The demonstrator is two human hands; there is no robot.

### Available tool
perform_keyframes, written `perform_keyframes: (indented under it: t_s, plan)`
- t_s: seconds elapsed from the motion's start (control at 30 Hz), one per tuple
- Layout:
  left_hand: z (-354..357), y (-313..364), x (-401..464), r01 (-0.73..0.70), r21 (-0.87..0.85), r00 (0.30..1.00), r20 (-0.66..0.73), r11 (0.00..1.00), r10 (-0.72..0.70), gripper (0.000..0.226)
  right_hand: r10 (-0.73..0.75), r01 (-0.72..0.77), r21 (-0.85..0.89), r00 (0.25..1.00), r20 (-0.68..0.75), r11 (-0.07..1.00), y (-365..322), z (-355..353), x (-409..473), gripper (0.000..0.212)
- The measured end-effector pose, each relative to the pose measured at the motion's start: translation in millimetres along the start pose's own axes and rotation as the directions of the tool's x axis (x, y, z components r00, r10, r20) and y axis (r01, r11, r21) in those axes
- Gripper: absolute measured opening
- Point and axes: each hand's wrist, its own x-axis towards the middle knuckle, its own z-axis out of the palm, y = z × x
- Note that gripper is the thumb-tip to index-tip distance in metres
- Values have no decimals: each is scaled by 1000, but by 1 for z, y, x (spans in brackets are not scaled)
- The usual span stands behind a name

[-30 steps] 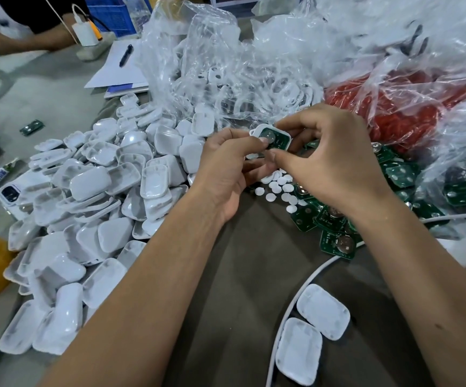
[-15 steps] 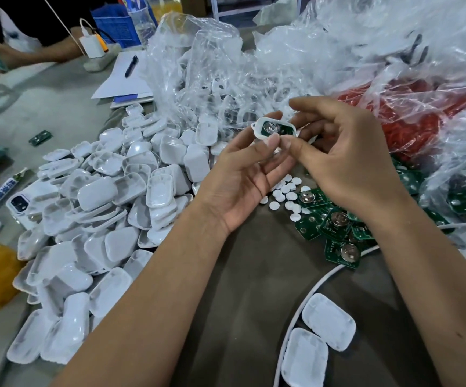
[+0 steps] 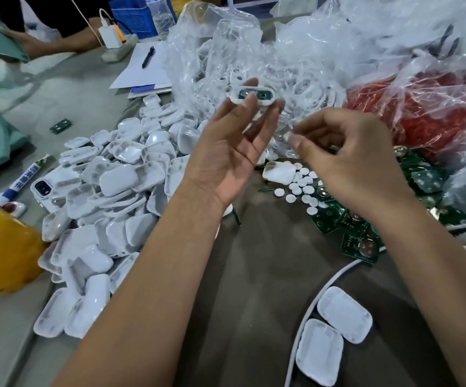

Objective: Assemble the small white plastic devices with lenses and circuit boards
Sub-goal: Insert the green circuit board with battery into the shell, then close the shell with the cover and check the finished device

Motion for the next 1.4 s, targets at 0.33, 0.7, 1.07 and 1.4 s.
perform_keyframes:
  t_s: [0.33,0.7,1.07,1.4]
  plan:
    - [-11,41,-5,-126,-58,990,-64,990,122,19,-280,365,-69,810,515,928,-12,34,-19,26]
    - [-14,37,-4,-94,-64,996,-15,994,93,27,-139,216,-37,739,659,976,-33,-1,-19,25]
    - [-10,22,-3,-27,29,999,-29,999,28,24,264,475,-493,469,842,729,-49,-35,-59,86]
    - [-8,20,-6,-27,27,998,-62,999,28,26,194,245,-362,517,833,899,-30,-51,-33,22]
